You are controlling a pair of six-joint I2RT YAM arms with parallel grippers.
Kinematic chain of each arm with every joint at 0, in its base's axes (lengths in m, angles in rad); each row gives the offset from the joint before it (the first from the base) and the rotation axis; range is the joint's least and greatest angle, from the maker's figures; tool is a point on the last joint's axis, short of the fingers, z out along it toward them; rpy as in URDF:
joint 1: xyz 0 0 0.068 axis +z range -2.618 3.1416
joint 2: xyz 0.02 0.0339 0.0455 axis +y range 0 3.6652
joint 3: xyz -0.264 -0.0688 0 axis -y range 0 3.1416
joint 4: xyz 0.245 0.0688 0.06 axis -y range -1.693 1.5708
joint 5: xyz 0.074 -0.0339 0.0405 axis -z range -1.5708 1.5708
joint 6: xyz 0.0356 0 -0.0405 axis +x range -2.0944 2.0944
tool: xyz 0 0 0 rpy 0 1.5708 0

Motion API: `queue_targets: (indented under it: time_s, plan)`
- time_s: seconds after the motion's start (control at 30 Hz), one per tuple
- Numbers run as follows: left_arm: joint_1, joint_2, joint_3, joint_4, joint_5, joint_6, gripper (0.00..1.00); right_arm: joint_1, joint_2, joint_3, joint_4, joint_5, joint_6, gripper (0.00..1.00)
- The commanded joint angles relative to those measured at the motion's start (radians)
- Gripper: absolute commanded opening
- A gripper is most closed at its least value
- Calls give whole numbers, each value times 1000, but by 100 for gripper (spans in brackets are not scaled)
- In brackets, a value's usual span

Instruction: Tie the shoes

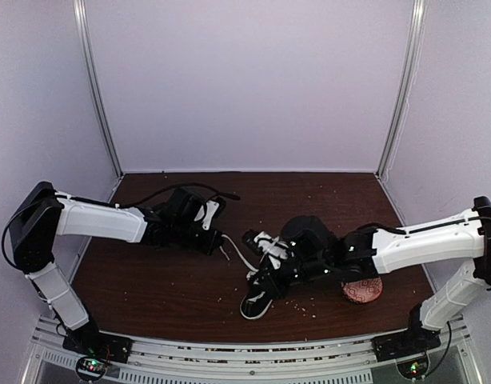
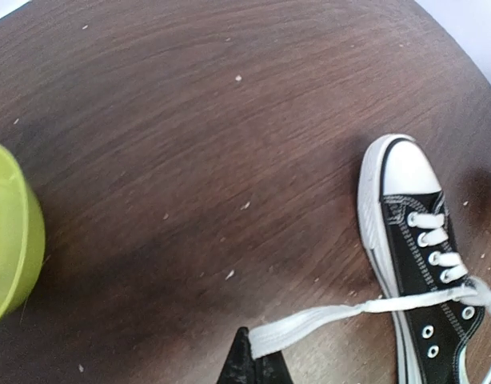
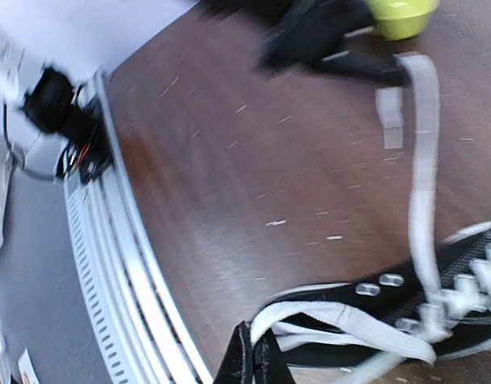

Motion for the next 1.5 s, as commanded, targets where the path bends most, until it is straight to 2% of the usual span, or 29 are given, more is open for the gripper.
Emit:
queue_targets:
  time_s: [0.0, 0.03, 0.13, 0.2, 0.3, 0.43, 0.5, 0.63, 0.87, 1.0, 1.17, 1.2, 1.27, 1.37, 1.4, 1.43, 1.47]
  plan:
    - [13, 39, 86, 25, 105, 43, 0, 87, 111, 74, 5, -44, -79, 10]
    - [15, 41, 96, 25, 115, 48, 0, 91, 119, 74, 6, -39, -77, 17]
    - [17, 27, 107, 24, 146, 74, 0, 84, 71, 41, 12, 24, -61, 48]
    - [17, 15, 100, 35, 168, 90, 0, 69, 4, 17, 17, 66, -61, 62]
    - [17, -1, 99, 38, 198, 111, 0, 28, -100, -2, 1, 115, -67, 71]
    - [17, -27, 91, 59, 251, 128, 0, -73, -160, -38, 10, 145, -22, 75]
    - [17, -44, 79, 85, 270, 127, 0, -130, -144, -51, 20, 129, 0, 74]
    - [17, -51, 98, 80, 266, 133, 0, -172, -72, -29, 41, 19, -21, 61]
    - [17, -46, 132, 71, 331, 166, 0, -182, 33, 39, 93, 85, 15, 65]
    - [17, -30, 157, 50, 356, 180, 0, -204, 112, 108, 126, 52, -2, 59]
    - [17, -17, 164, 52, 381, 181, 0, -207, 214, 222, 93, 8, -62, 58]
    - [17, -17, 162, 55, 383, 181, 0, -208, 229, 242, 78, 7, -75, 54]
    - [17, -18, 164, 58, 382, 180, 0, -211, 250, 271, 55, 1, -93, 41]
    - [17, -18, 165, 54, 370, 179, 0, -214, 242, 271, 47, 3, -104, 9]
    - [17, -19, 162, 55, 366, 177, 0, -214, 232, 260, 49, 12, -104, 1]
    - [17, -21, 157, 59, 364, 173, 6, -214, 217, 245, 53, 26, -100, 0]
    - [17, -24, 150, 65, 359, 163, 18, -216, 200, 223, 62, 43, -91, 0]
